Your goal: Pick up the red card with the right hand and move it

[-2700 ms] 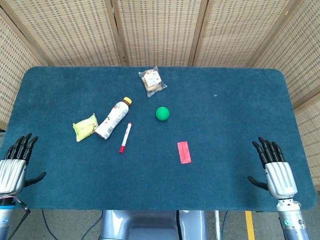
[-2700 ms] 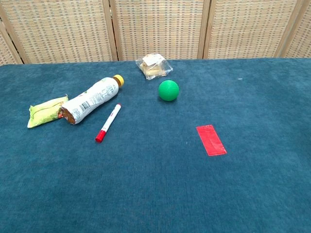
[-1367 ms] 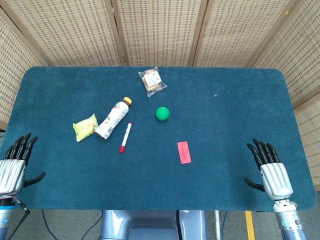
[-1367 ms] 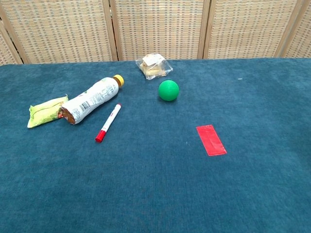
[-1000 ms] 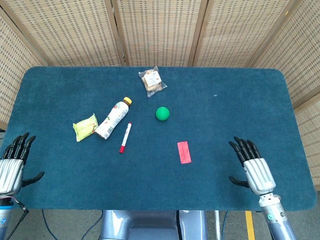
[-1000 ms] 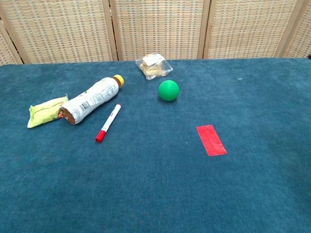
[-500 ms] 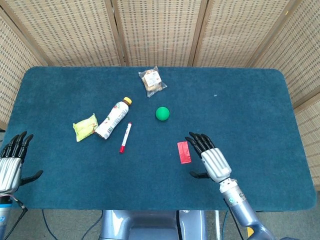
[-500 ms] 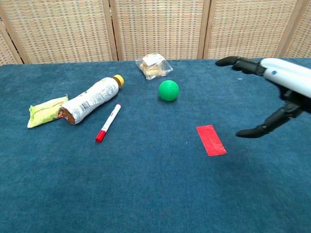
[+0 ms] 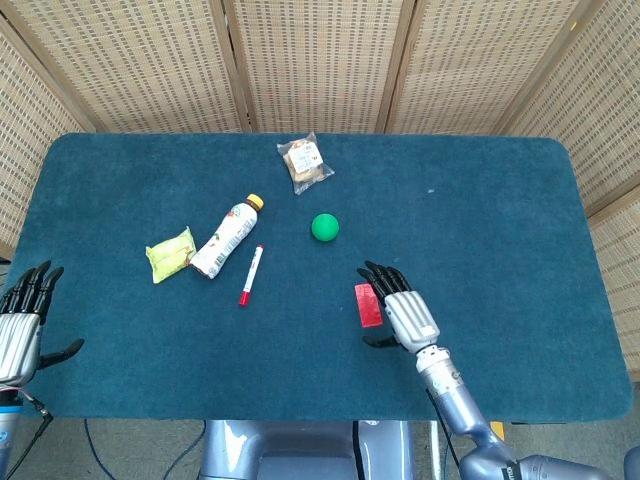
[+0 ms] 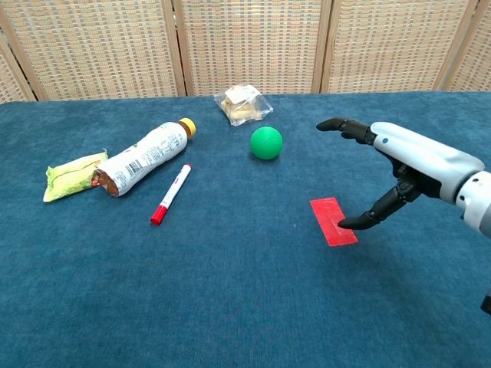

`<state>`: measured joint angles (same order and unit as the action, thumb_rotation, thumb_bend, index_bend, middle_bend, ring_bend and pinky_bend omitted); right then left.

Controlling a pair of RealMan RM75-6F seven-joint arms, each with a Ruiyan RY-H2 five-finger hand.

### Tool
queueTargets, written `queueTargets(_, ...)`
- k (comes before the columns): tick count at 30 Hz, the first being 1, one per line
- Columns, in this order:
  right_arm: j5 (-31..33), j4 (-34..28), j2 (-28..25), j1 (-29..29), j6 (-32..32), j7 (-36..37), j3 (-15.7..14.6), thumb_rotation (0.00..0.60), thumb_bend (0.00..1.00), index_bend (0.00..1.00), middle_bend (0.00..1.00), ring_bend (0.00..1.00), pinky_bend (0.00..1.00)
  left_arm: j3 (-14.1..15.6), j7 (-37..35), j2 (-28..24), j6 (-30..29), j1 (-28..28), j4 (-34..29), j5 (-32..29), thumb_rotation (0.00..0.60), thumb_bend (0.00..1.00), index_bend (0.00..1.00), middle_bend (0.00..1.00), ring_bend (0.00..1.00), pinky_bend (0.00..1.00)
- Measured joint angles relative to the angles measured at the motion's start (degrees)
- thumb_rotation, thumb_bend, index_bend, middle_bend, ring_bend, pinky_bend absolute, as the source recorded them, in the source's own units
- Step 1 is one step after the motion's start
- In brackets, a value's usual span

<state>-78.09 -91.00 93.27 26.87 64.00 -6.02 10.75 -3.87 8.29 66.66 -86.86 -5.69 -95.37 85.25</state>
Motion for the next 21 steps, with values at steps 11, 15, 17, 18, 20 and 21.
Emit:
queueTargets(11,4.1,3.2,3.2,1.1,-1.0,-4.4,-0.2,0.6,0.2,0.01,0.0,0.0,0.0,-0.2,-0.1,-0.2,0.2,-0.2,-0.3,-0.4,0.6,0.05,0.0,0.0,0.0,0.13)
queueTargets(15,6.0,5.8,5.0,1.8,-1.1,-6.4,0.0,0.6,0.2,0.01,0.0,0.0,0.0,-0.3,-0.2,-0.2,0.3,-0.2,-0.1,-0.6,0.6,0.05,0.0,0.0,0.0,0.13)
queueTargets(17,6.5,6.7,5.7,2.0,-1.2,-7.0,0.2,0.6,0.21,0.01,0.0,0.0,0.0,-0.3,-0.2,-0.2,0.4,-0.3,-0.1,-0.7,0.6,0.05,0.0,0.0,0.0,0.13)
queueTargets(18,6.8,7.4,6.1,2.2,-1.2,-7.5,0.2,0.6,0.21,0.01,0.0,0.0,0.0,-0.3,-0.2,-0.2,0.5,-0.3,0.0,-0.7,0.6,0.05,0.0,0.0,0.0,0.13)
queueTargets(20,7.2,8.3,6.7,2.5,-1.2,-8.3,0.3,0.6,0.22,0.01,0.0,0.0,0.0,-0.4,-0.2,-0.2,0.5,-0.3,0.0,-0.8,0.6,0.05,0.0,0.0,0.0,0.13)
queueTargets(21,7.5,8.9,7.0,2.6,-1.2,-8.8,0.4,0.6,0.23,0.01,0.0,0.0,0.0,-0.4,-0.2,-0.2,0.5,-0.3,0.0,-0.8,0.6,0.05,0.0,0.0,0.0,0.13)
